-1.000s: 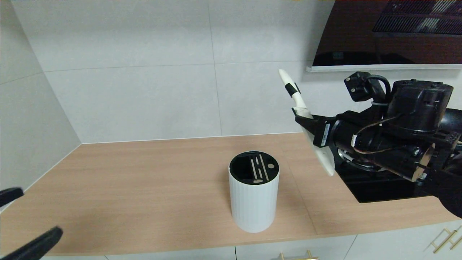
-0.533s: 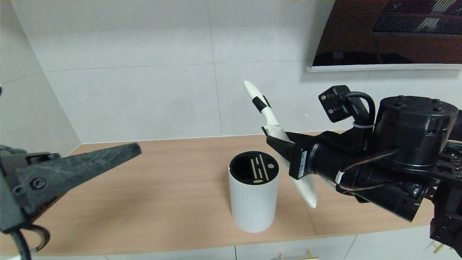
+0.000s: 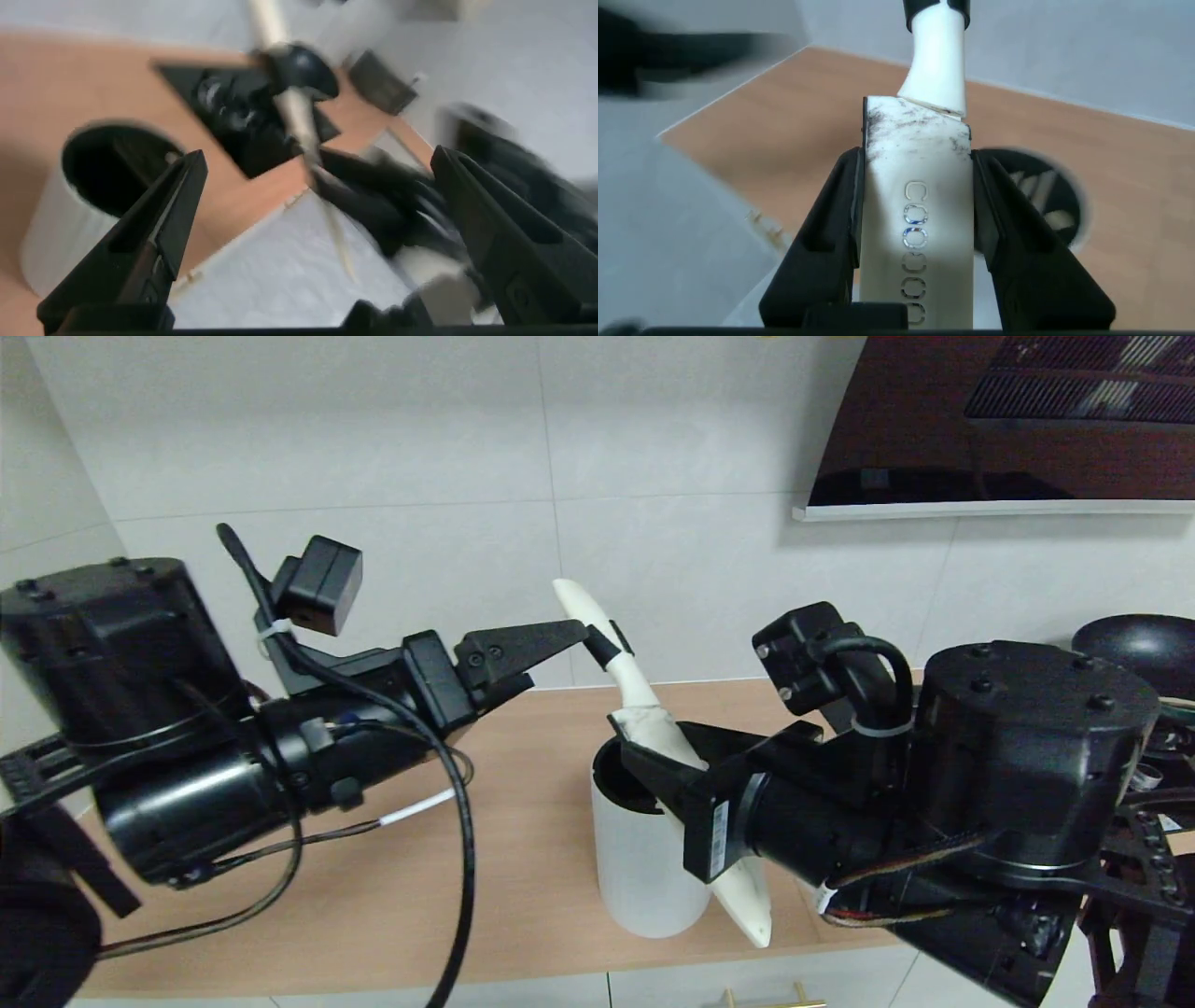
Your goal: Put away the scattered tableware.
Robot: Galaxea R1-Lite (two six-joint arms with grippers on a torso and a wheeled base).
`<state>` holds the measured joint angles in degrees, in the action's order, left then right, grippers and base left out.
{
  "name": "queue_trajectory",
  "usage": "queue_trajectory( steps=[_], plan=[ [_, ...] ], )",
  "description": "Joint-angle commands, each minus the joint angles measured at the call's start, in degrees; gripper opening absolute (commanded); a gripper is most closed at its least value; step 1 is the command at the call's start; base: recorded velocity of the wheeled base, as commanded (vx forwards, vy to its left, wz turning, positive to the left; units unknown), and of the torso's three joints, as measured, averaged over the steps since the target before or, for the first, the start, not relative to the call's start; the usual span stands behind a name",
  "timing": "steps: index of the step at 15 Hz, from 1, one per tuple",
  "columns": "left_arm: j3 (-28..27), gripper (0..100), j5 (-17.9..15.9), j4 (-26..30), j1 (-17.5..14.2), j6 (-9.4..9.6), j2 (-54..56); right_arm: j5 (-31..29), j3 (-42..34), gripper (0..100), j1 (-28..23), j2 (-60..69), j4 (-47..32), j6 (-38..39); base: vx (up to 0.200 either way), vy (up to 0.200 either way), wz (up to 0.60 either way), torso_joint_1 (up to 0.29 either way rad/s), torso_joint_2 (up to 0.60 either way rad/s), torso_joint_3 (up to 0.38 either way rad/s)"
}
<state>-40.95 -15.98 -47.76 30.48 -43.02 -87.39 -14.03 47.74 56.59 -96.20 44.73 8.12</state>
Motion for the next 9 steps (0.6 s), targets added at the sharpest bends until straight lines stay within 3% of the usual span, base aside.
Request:
queue_trajectory(
  steps=[1,9],
  plan=[
    [-0.45,100,3.15,-4.36,3.1,-0.49,-7.88,-0.38,-0.1,0,1.16,-1.8,0.01,-0.03,0.0,0.0,0.0,0.0,0.0,0.0],
    [-0.01,100,3.77,-6.38,3.71,-0.49,-7.44,-0.38,-0.19,0,1.24,-2.15,0.01,0.23,0.0,0.0,0.0,0.0,0.0,0.0]
  ],
)
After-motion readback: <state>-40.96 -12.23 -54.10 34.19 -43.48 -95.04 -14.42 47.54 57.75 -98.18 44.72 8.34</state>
